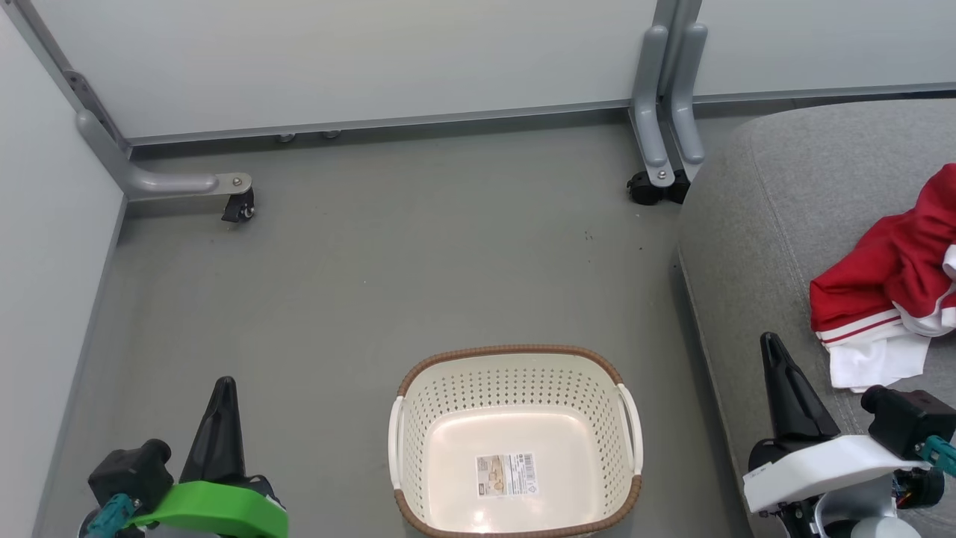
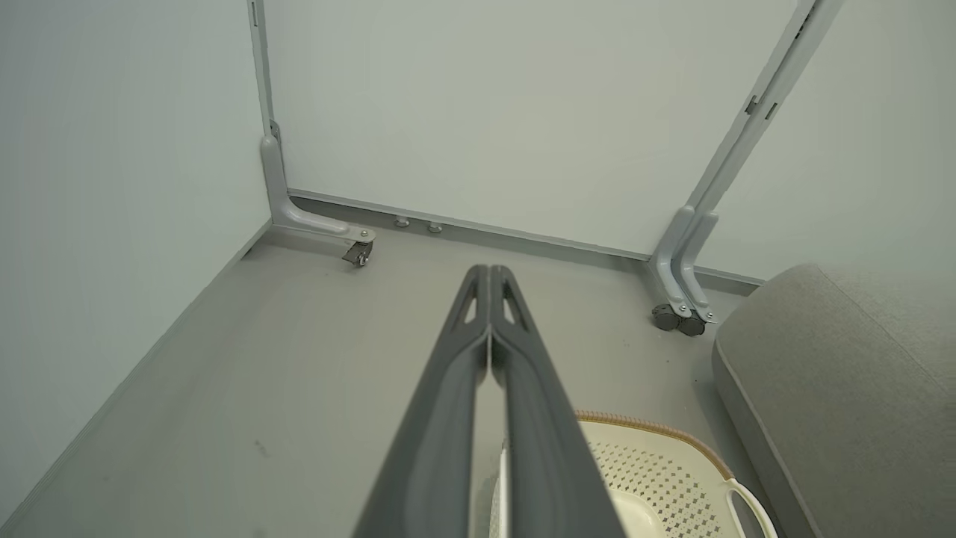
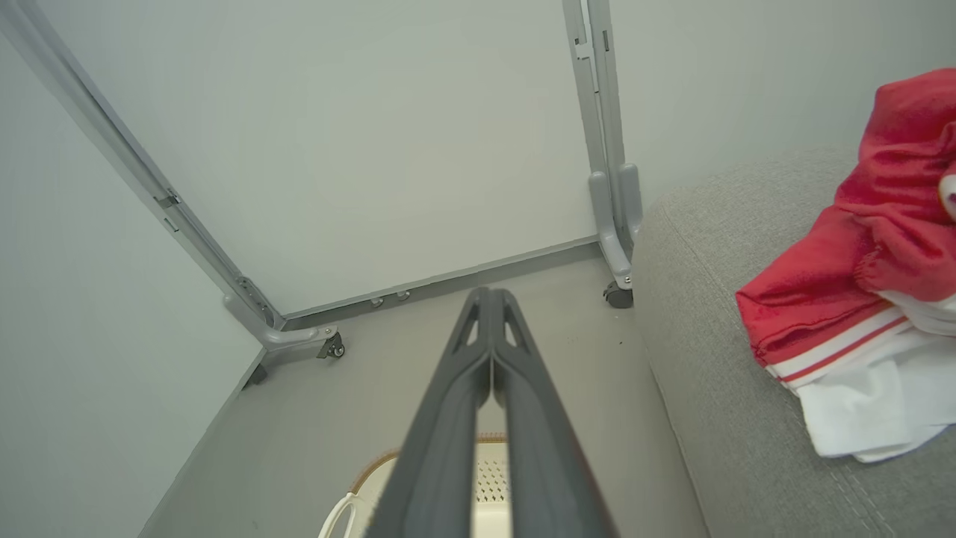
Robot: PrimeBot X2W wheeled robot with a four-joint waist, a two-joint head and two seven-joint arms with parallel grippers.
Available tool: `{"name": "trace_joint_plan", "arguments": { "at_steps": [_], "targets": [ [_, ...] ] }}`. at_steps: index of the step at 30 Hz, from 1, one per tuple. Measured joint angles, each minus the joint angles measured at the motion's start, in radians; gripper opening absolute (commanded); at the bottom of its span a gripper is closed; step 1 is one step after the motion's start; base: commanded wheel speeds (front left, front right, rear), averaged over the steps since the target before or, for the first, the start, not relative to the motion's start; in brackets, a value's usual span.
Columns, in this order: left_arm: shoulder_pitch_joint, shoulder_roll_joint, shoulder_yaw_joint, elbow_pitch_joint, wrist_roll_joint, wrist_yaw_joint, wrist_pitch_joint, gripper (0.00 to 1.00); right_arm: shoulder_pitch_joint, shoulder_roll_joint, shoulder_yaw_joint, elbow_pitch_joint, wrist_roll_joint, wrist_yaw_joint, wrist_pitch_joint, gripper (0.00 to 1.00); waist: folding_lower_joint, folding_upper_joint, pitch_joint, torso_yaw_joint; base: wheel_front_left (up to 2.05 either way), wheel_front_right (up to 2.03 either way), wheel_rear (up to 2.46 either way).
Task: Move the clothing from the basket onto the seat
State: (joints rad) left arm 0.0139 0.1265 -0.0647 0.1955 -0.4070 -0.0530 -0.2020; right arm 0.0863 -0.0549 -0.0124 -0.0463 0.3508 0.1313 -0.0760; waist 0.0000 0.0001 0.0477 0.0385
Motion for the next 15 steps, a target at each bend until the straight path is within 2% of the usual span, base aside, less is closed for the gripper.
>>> {"name": "trace_joint_plan", "arguments": {
  "at_steps": [15],
  "targets": [
    [-0.014,-0.016,0.034,0.007,-0.244,-0.016,0.062,0.0,-0.037,-0.016,0.002,0.06,0.274,0.0,0.022,0.0,0.0,0.0,-0.006,-0.005,0.0,0.0,0.0]
  ]
}}
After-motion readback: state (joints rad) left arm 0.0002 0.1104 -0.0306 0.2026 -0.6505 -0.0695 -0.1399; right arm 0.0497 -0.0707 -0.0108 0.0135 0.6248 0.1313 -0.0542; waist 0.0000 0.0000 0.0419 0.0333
